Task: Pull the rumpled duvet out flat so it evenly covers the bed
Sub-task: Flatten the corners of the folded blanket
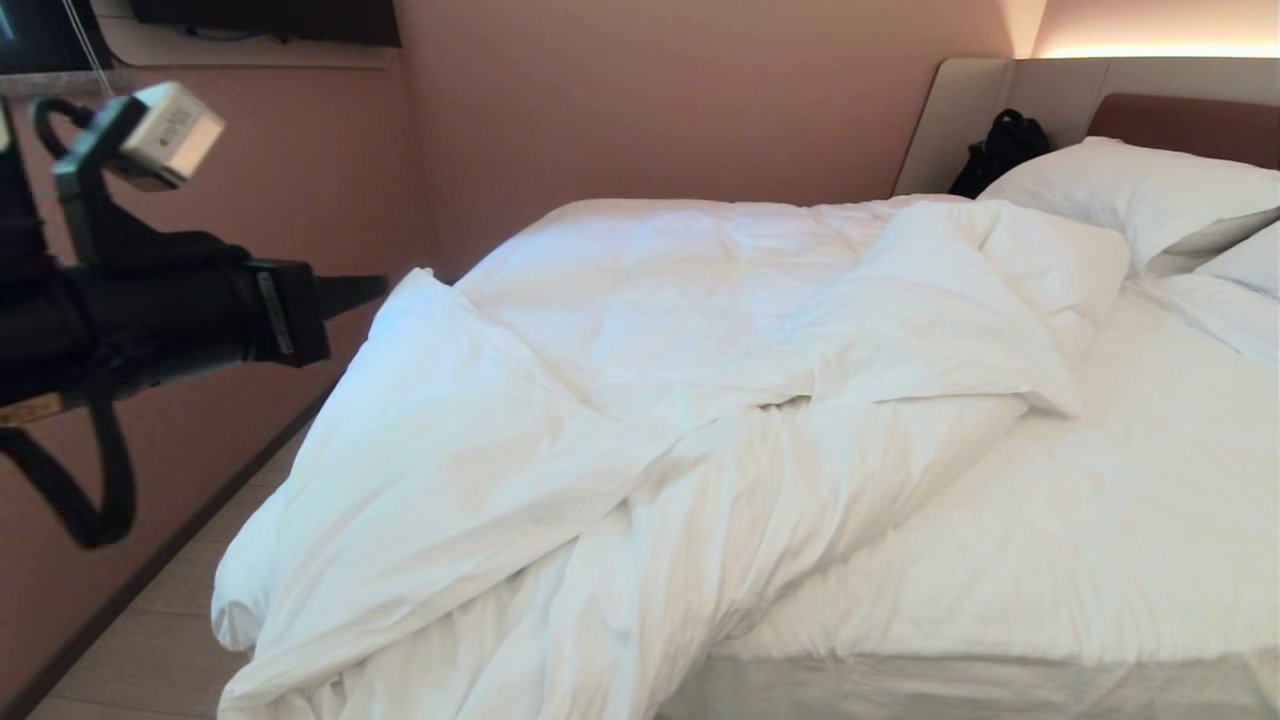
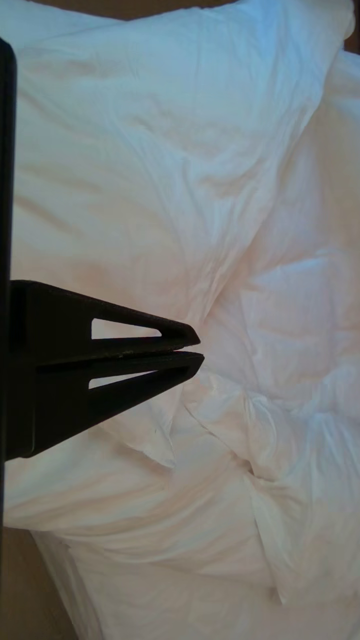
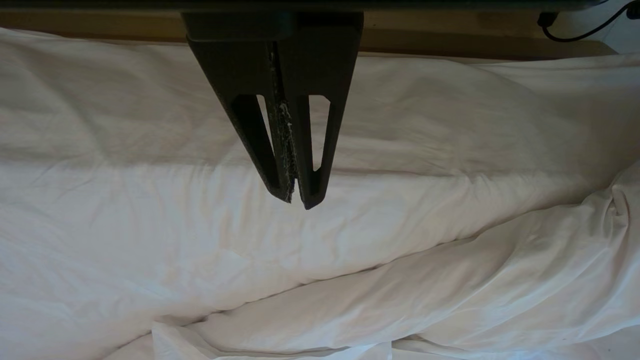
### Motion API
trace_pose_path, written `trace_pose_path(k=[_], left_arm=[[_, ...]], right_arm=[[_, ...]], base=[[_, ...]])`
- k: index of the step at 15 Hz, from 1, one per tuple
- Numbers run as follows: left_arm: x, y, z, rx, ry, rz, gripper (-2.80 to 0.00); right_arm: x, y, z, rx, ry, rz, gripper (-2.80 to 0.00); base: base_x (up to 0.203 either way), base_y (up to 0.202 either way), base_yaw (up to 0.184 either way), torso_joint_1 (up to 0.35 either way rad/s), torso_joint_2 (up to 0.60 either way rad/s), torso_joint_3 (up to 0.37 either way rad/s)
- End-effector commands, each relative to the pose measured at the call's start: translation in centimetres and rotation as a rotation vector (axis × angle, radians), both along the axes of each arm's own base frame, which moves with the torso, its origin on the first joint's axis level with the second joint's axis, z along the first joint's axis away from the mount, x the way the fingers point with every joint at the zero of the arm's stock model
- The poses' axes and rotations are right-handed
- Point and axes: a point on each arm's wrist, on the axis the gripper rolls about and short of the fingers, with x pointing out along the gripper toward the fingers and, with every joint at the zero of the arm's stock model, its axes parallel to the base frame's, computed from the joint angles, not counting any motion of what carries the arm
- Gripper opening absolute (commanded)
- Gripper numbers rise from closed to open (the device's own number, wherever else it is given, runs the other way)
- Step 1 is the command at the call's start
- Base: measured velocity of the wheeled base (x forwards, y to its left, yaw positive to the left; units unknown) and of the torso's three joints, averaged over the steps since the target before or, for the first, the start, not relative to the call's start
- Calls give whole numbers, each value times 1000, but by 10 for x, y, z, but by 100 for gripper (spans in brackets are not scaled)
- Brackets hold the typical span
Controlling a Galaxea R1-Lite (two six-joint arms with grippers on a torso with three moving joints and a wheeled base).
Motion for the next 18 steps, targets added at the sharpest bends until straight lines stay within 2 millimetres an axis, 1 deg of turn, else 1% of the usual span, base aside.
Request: trace_pose_path(k=[1,2,4,5,6,7,8,9,10,11,12,13,15,16,18], left_arm=[[58,-12,-31,49,128,18,-280],[66,-13,-33,69,137,31,-280],[90,-22,-57,216,191,48,-280],[94,-25,-61,270,197,54,-280],[94,-27,-63,279,195,57,-280],[99,-40,-75,322,204,75,-280],[106,-59,-99,382,229,80,-280],[110,-72,-120,437,246,71,-280],[107,-83,-133,487,236,57,-280],[97,-91,-138,528,214,33,-280],[85,-98,-136,559,176,8,-280],[75,-102,-141,592,178,-25,-280],[71,-104,-150,656,177,-71,-280],[66,-104,-150,663,170,-104,-280],[57,-102,-141,650,146,-117,-280]], right_arm=[[0,0,0,0,2,2,-280],[0,0,0,0,2,1,-280],[0,0,0,0,2,2,-280],[0,0,0,0,2,2,-280],[0,0,0,0,2,0,-280],[0,0,0,0,0,1,-280],[0,0,0,0,2,0,-280],[0,0,0,0,1,1,-280],[0,0,0,0,2,0,-280],[0,0,0,0,2,0,-280],[0,0,0,0,1,0,-280],[0,0,0,0,0,2,-280],[0,0,0,0,1,0,-280],[0,0,0,0,1,0,-280],[0,0,0,0,0,0,-280]], base=[[0,0,0,0,0,0],[0,0,0,0,0,0],[0,0,0,0,0,0],[0,0,0,0,0,0],[0,0,0,0,0,0],[0,0,0,0,0,0],[0,0,0,0,0,0],[0,0,0,0,0,0],[0,0,0,0,0,0],[0,0,0,0,0,0],[0,0,0,0,0,0],[0,0,0,0,0,0],[0,0,0,0,0,0],[0,0,0,0,0,0],[0,0,0,0,0,0]])
